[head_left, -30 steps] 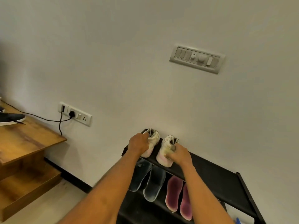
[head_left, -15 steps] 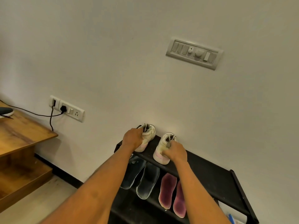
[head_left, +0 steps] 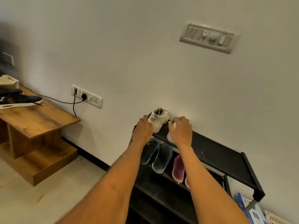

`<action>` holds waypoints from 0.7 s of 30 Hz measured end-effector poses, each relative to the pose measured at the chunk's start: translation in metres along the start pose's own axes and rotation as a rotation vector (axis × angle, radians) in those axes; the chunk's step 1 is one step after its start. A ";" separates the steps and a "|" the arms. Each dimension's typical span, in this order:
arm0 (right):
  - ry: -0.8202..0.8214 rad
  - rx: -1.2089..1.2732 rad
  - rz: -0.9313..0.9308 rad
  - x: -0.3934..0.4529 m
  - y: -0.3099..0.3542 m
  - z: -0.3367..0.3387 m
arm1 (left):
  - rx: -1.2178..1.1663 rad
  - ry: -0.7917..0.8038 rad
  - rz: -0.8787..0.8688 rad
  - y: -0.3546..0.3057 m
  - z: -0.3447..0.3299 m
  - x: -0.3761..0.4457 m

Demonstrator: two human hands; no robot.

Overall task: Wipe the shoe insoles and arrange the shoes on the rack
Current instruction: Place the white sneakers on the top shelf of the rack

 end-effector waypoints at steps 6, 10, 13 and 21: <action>0.291 0.234 0.184 -0.056 0.078 -0.086 | -0.002 -0.012 0.188 0.076 -0.006 -0.068; 0.523 0.267 0.233 -0.085 0.119 -0.165 | -0.001 0.011 0.374 0.158 -0.005 -0.100; 0.707 0.293 0.218 -0.104 0.143 -0.236 | 0.016 0.041 0.499 0.236 -0.009 -0.127; 1.123 0.366 0.271 -0.175 0.189 -0.467 | 0.098 0.135 0.869 0.448 -0.049 -0.186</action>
Point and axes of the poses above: each hand's wrist, its own x-axis towards the middle knuckle, its own z-axis out of the back of the hand, y = z × x, the point moved 3 cm from there along x, towards the middle knuckle, and after that the axes turned 11 degrees about y, right-handed, at the moved point
